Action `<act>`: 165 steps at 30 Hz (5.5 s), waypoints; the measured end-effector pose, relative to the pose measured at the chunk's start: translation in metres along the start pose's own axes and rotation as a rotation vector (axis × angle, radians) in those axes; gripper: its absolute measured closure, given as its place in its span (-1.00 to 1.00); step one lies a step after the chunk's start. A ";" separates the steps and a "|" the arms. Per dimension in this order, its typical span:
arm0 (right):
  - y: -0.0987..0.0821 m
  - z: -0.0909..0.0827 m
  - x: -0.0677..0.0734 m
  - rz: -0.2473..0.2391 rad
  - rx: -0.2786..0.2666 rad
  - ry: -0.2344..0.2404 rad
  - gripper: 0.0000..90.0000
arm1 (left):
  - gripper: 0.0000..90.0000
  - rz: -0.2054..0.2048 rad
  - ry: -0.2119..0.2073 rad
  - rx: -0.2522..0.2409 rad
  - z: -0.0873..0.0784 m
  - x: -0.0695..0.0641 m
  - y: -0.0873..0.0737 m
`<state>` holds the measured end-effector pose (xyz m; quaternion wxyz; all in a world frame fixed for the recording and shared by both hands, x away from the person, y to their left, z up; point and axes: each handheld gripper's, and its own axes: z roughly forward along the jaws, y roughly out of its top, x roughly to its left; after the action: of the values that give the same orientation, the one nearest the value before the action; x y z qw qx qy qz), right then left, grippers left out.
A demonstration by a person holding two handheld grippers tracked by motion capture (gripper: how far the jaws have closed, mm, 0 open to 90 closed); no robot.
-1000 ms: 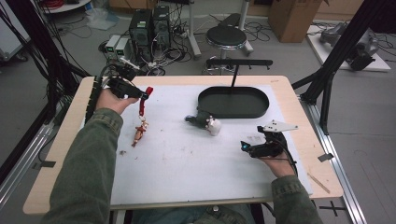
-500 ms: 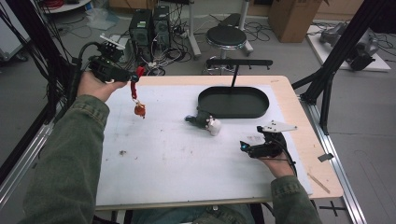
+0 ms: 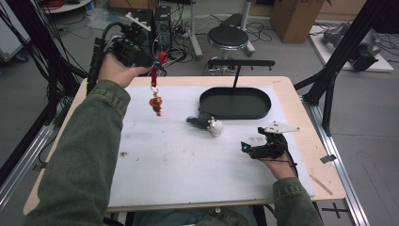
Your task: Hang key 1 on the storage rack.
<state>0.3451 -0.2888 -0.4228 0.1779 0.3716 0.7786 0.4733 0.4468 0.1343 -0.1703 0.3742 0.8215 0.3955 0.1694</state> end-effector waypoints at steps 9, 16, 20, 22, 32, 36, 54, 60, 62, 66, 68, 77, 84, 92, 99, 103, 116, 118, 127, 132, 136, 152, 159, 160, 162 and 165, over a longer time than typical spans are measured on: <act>0.000 -0.002 -0.003 0.007 -0.010 0.001 -0.99 | 0.66 0.027 -0.011 -0.019 0.028 -0.023 0.038; 0.000 -0.003 -0.003 0.004 -0.017 0.006 -0.99 | 0.66 0.038 -0.017 -0.024 0.047 -0.035 0.058; 0.000 -0.003 -0.004 0.009 -0.020 0.004 -0.99 | 0.66 0.032 -0.029 -0.019 0.061 -0.041 0.068; 0.000 -0.003 -0.004 0.007 -0.023 0.005 -0.99 | 0.66 0.037 -0.026 -0.020 0.068 -0.044 0.073; 0.000 -0.003 -0.006 0.012 -0.022 0.007 -0.99 | 0.66 0.008 -0.030 -0.050 0.102 -0.048 0.087; 0.000 -0.003 -0.006 0.010 -0.023 0.008 -0.99 | 0.66 0.019 -0.019 -0.044 0.114 -0.051 0.090; -0.001 -0.003 -0.009 0.011 -0.021 0.006 -0.99 | 0.66 0.002 -0.022 -0.072 0.150 -0.059 0.106; -0.001 -0.002 -0.008 0.014 -0.017 0.008 -0.99 | 0.66 -0.017 -0.017 -0.084 0.158 -0.053 0.107; -0.001 -0.002 -0.008 0.014 -0.014 0.010 -0.99 | 0.66 -0.035 -0.013 -0.096 0.160 -0.049 0.107; -0.001 -0.001 -0.009 0.011 -0.014 0.010 -0.99 | 0.66 -0.065 -0.036 -0.098 0.168 -0.044 0.107; -0.001 -0.001 -0.009 0.008 -0.013 0.011 -0.99 | 0.66 -0.058 -0.023 -0.093 0.173 -0.045 0.106; -0.002 0.000 -0.010 0.008 -0.007 0.011 -0.99 | 0.66 -0.042 -0.014 -0.101 0.184 -0.042 0.107; -0.002 0.000 -0.010 0.002 -0.004 0.009 -0.99 | -0.67 -0.005 -0.098 -0.181 0.179 -0.041 0.103; -0.003 0.000 -0.009 0.001 0.004 0.005 -0.99 | -0.96 0.106 -0.175 -0.146 0.182 -0.045 0.085; -0.003 0.000 -0.011 -0.006 0.002 0.002 -0.99 | -0.96 0.086 -0.193 -0.152 0.182 -0.039 0.060; -0.003 0.001 -0.011 -0.004 0.009 0.000 -0.99 | -0.96 0.075 -0.205 -0.156 0.182 -0.036 0.048; -0.003 0.001 -0.011 -0.011 0.014 -0.003 -0.99 | -0.96 0.062 -0.205 -0.152 0.175 -0.025 0.017; -0.003 0.001 -0.011 -0.009 0.018 -0.006 -0.99 | -0.96 0.055 -0.202 -0.156 0.172 -0.024 0.013; -0.004 0.001 -0.011 -0.012 0.017 -0.011 -0.99 | -0.96 0.026 -0.190 -0.172 0.156 -0.014 -0.009; -0.004 0.002 -0.010 -0.017 0.020 -0.011 -0.99 | -0.96 0.003 -0.180 -0.183 0.147 -0.007 -0.023; -0.004 0.002 -0.010 -0.014 0.021 -0.012 -0.99 | -0.96 -0.015 -0.179 -0.179 0.142 -0.001 -0.036; -0.004 0.002 -0.008 -0.019 0.036 -0.012 -0.99 | -0.95 -0.089 -0.129 -0.166 0.122 0.026 -0.088; -0.004 0.003 -0.008 -0.024 0.036 -0.012 -0.99 | -0.95 -0.109 -0.103 -0.178 0.106 0.035 -0.103; -0.004 0.003 -0.008 -0.027 0.035 -0.013 -0.99 | -0.95 -0.109 -0.098 -0.181 0.104 0.035 -0.105; -0.004 0.003 -0.008 -0.024 0.037 -0.014 -0.99 | -0.95 -0.109 -0.091 -0.184 0.097 0.036 -0.110; -0.004 0.003 -0.008 -0.021 0.040 -0.014 -0.99 | -0.95 -0.111 -0.082 -0.185 0.089 0.037 -0.116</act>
<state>0.3505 -0.2938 -0.4282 0.1807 0.3701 0.7905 0.4532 0.4608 0.1674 -0.3168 0.4730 0.7665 0.4076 0.1503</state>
